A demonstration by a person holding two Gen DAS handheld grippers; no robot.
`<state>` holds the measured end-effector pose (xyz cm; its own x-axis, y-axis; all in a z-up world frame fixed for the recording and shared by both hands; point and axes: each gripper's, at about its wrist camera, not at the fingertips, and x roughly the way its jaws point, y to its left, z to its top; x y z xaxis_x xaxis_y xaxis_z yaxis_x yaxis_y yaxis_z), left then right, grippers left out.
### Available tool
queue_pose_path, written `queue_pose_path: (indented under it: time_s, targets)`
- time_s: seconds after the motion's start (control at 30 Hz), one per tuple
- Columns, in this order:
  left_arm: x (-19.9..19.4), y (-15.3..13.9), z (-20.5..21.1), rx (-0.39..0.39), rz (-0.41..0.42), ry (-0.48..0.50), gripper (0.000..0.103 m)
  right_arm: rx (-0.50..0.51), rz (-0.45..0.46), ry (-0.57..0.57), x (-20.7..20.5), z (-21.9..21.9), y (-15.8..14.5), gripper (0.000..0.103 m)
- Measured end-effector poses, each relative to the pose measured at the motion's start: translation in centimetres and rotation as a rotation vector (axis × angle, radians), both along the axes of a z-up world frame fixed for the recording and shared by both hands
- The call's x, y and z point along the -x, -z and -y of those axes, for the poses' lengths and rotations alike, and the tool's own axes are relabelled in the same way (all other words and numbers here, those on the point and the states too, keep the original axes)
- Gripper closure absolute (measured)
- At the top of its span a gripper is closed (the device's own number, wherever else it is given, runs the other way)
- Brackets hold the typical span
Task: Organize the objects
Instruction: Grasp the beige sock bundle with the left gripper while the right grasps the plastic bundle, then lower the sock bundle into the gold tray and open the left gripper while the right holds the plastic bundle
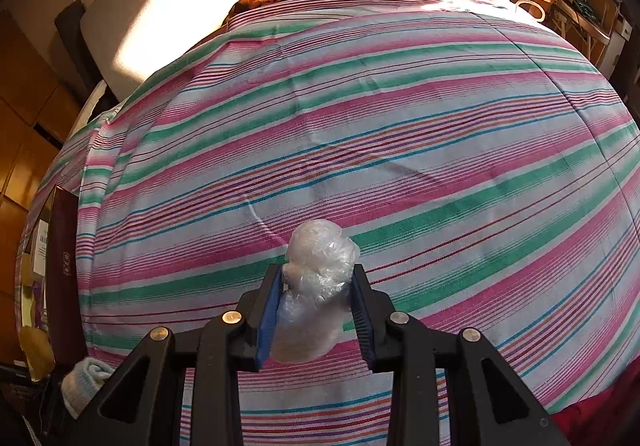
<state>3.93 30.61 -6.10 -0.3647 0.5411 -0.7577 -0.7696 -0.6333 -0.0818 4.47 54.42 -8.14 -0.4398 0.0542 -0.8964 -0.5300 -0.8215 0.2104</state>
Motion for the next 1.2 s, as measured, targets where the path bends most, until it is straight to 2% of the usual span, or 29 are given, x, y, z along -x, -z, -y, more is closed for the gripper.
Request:
queue_pose_path:
  time_s: [0.27, 0.57, 0.7, 0.83, 1.0, 1.1, 1.2]
  targets:
    - [1.2, -4.1, 4.8, -0.039, -0.063, -0.122, 0.044, -0.029, 0.014, -0.042, 0.4, 0.9, 0.3, 0.07]
    - [3.0, -5.7, 10.6, -0.073, -0.083, -0.259, 0.044, -0.058, 0.047, -0.056, 0.7, 1.4, 0.6, 0.07]
    - [4.3, -5.9, 14.5, -0.11, -0.045, -0.321, 0.044, -0.08, 0.059, -0.066, 0.8, 1.8, 0.5, 0.07]
    - [6.5, -5.9, 20.6, -0.179, 0.04, -0.445, 0.044, -0.097, 0.069, -0.074, 1.0, 2.0, 0.5, 0.07]
    - [8.0, -5.6, 27.4, -0.226, 0.073, -0.595, 0.044, -0.113, 0.067, -0.082, 1.0, 2.1, 0.1, 0.07]
    - [8.4, -5.4, 28.9, -0.242, 0.096, -0.616, 0.044, -0.128, 0.07, -0.095, 1.2, 2.5, 0.0, 0.07]
    - [9.4, -5.5, 28.0, -0.278, 0.155, -0.585, 0.044, -0.142, 0.075, -0.105, 1.4, 2.7, 0.0, 0.07]
